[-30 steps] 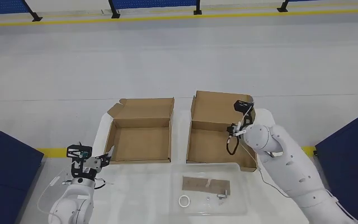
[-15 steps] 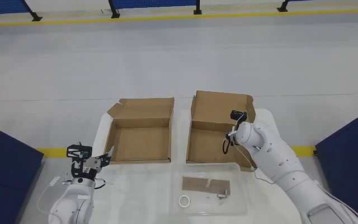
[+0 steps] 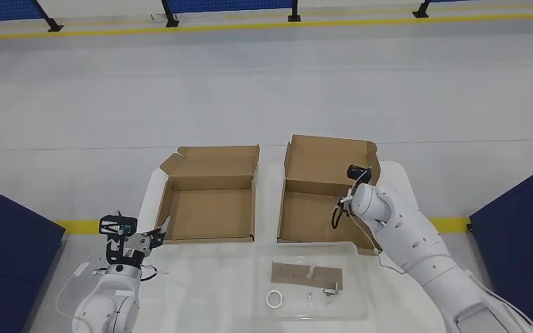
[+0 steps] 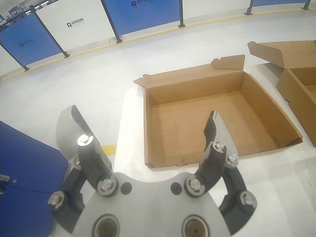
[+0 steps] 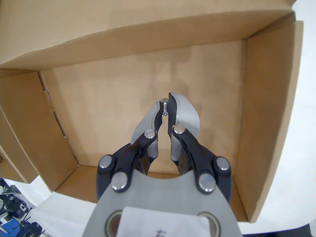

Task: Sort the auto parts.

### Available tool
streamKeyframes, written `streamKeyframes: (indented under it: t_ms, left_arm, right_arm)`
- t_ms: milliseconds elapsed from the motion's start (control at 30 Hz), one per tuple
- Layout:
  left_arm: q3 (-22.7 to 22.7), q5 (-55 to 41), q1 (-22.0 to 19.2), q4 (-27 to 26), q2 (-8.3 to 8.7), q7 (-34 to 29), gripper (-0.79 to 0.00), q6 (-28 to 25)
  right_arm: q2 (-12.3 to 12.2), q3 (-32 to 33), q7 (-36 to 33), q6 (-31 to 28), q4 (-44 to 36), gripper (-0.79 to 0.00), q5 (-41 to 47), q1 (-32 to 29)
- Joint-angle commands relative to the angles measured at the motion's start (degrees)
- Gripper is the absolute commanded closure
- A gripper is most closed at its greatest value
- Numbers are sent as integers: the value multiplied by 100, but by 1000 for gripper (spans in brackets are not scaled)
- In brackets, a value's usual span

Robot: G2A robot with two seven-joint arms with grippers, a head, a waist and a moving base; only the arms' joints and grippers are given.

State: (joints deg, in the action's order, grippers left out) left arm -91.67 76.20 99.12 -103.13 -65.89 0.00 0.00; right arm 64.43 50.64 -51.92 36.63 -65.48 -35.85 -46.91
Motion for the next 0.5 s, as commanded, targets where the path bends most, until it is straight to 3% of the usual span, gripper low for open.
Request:
streamKeyframes:
  t_ms: [0, 467]
  left_arm:
    - [0, 0, 0, 0, 0, 0, -785, 0]
    - [0, 0, 0, 0, 0, 0, -785, 0]
  right_arm:
    - [20, -2, 13, 22, 78, 0, 14, 19]
    - [198, -123, 129, 73, 568, 0, -19, 196]
